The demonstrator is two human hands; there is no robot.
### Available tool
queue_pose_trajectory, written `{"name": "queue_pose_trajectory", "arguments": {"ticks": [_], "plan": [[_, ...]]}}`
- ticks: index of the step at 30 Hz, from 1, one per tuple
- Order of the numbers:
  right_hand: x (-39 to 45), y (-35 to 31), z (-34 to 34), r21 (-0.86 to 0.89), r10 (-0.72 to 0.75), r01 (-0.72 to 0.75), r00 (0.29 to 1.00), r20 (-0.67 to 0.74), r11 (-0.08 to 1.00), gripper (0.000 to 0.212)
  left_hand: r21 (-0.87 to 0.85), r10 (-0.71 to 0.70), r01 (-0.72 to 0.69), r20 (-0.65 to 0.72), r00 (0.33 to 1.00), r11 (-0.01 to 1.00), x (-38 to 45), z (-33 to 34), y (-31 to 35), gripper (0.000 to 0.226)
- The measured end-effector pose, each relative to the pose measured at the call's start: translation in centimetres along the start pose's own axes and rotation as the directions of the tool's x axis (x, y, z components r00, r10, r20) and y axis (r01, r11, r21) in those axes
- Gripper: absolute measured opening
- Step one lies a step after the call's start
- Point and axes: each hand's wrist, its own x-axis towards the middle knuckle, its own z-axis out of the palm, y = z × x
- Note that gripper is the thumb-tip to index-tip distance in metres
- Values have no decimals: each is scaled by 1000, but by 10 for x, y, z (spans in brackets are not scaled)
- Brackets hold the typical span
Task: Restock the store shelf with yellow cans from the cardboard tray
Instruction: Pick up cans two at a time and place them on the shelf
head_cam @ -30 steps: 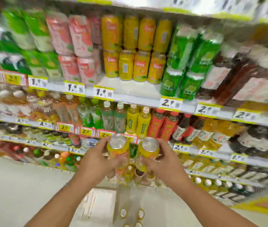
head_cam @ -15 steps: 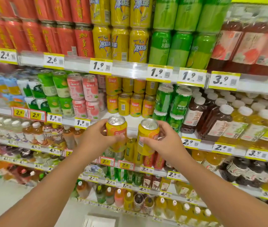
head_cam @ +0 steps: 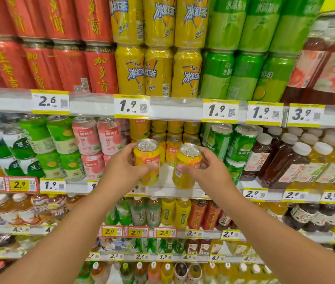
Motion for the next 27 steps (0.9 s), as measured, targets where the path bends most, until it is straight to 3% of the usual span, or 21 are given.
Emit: {"name": "queue_pose_trajectory", "arguments": {"ticks": [7,11,13,22,27], "plan": [[47,0,10,56,4,-3,1000,-19,998,44,62,-6,7,-21,1000,998,41,5,-5,69],[74,4,12,49,7,-4,998,-59,999,56,104,3,3,-60,998,995,55,12,-4,63],[85,3,14,11,13,-12,996,-90,1000,65,129,22,-9,-95,995,992,64,17,-4,71],[116,-11,20,-77,26,-38,988,-154,996,63,250,83,-11,-278,957,968,101,41,5,64],[126,-19,20,-95,90,-104,986,-141,990,32,288,88,18,-349,933,957,113,49,4,80]]}}
